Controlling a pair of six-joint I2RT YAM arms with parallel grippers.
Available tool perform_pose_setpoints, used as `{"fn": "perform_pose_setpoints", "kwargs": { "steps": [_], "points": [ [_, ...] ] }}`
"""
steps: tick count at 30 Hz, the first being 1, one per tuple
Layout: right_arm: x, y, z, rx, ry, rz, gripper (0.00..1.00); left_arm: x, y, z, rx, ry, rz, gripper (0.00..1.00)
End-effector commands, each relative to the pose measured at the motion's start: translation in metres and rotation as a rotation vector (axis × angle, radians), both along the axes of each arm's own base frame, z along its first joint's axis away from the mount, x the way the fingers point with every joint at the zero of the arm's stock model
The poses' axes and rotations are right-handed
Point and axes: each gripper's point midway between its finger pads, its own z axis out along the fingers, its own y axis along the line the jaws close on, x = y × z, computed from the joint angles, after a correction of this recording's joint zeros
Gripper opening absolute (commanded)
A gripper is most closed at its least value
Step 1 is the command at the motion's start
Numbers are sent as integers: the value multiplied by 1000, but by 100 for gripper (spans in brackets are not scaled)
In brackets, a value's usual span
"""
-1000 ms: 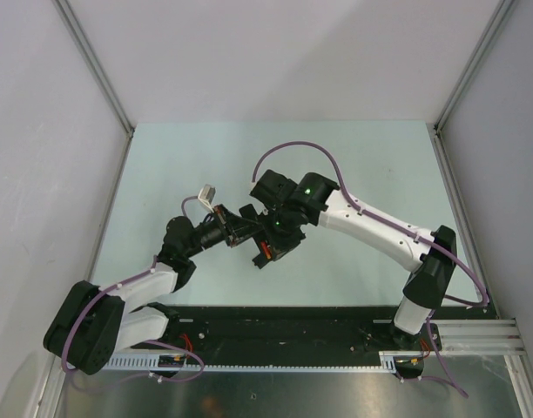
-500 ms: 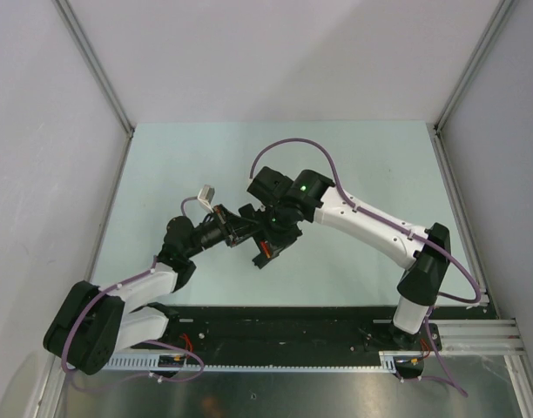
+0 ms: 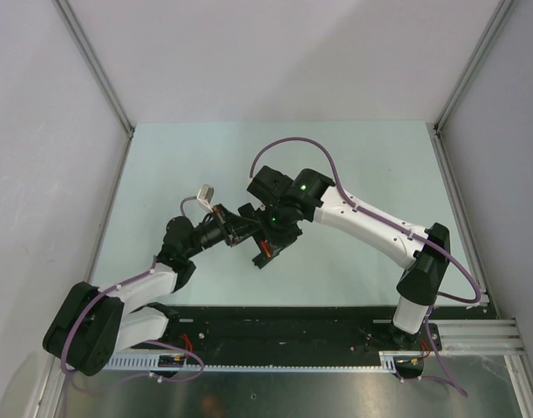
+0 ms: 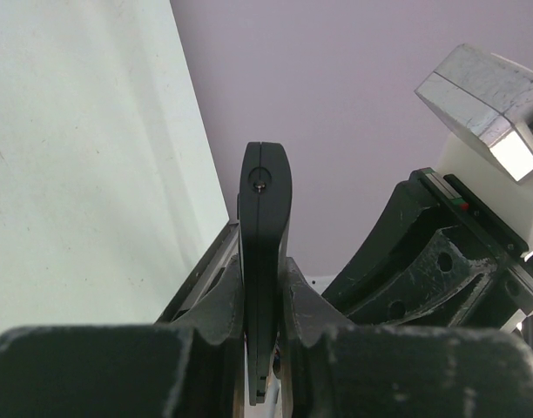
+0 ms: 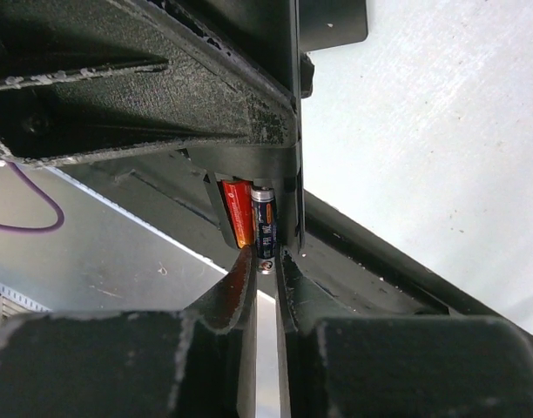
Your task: Load the batteries into the remote control
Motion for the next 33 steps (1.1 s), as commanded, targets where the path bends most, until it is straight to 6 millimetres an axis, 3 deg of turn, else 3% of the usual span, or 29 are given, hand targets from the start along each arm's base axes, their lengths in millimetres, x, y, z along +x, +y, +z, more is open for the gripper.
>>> {"fn": "perform_pose_setpoints", "kwargs": {
  "steps": [1,8,17,33],
  "points": [
    [19,-6,5,-24,-74,-36,13,-11,-2,27,-57,-82,-38,0],
    [17,-10,5,-38,-71,-31,25,-9,-3,24,-55,-68,-37,0],
    [21,-15,7,-50,-95,-50,31,-9,-3,24,-54,-69,-37,0],
    [25,-8,30,7,-127,-57,45,-5,-5,14,-32,-49,-38,0]
  ]
}}
